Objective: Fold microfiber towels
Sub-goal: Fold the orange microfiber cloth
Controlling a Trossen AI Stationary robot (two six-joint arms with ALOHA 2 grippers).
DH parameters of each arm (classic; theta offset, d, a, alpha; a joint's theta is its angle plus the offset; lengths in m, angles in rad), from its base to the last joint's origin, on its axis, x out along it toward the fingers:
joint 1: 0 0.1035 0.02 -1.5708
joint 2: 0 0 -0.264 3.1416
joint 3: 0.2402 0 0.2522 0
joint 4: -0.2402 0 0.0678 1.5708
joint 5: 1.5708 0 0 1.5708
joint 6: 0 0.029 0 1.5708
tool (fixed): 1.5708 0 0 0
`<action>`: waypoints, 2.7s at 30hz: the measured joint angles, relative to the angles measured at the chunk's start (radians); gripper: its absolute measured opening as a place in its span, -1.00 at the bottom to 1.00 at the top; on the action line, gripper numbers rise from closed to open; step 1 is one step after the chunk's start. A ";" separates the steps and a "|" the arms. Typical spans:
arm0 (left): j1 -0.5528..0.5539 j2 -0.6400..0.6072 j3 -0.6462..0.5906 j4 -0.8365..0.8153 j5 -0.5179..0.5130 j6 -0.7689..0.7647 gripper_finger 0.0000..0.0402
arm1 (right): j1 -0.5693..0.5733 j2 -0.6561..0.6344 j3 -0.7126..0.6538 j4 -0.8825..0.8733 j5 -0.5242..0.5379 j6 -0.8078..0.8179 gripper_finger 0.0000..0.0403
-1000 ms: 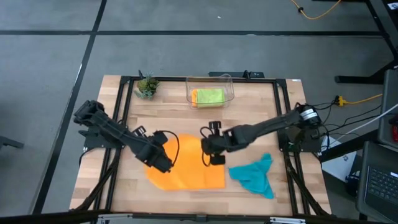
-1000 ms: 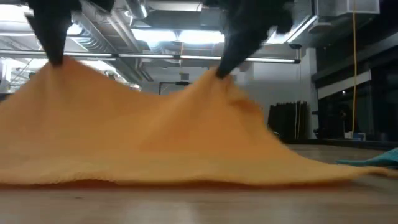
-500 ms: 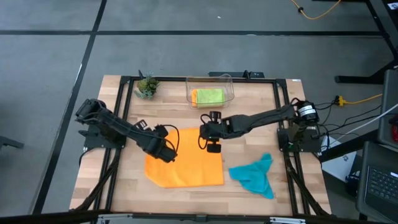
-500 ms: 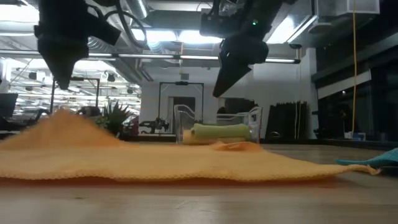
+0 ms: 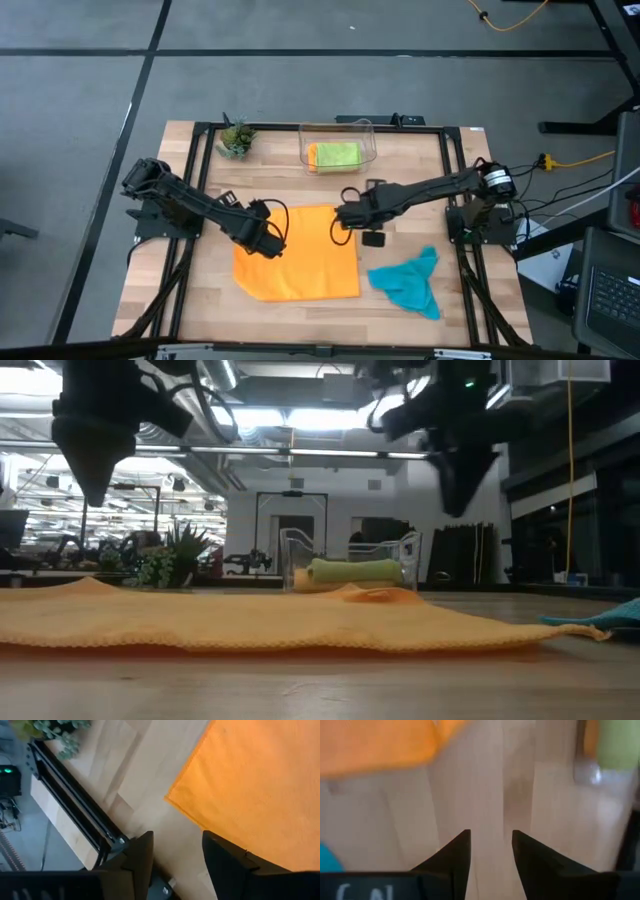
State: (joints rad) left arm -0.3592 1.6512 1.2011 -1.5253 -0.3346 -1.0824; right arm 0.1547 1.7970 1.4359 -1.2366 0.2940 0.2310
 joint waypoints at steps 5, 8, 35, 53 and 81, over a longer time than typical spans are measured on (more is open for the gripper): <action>0.008 -0.007 0.000 -0.001 0.046 0.047 -0.19 | 0.017 -0.125 -0.080 -0.066 -0.001 0.026 -0.28; 0.008 -0.033 0.000 -0.016 0.049 0.047 -0.20 | 0.011 -0.271 -0.197 -0.034 0.003 0.033 -0.28; -0.023 -0.457 -0.370 0.445 -0.141 -0.017 -0.20 | 0.013 -0.272 -0.726 1.346 0.027 -0.065 -0.28; -0.030 -0.455 -0.372 0.495 -0.242 -0.037 -0.19 | 0.012 0.067 -0.395 1.240 0.072 -0.110 0.29; -0.056 -0.455 -0.372 0.501 -0.237 -0.156 -0.18 | 0.058 -0.389 -0.605 0.268 0.322 0.366 0.42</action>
State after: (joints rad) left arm -0.4149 1.1958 0.8295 -1.0240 -0.5720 -1.2387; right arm 0.2124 1.4080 0.8306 -0.9685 0.6163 0.5971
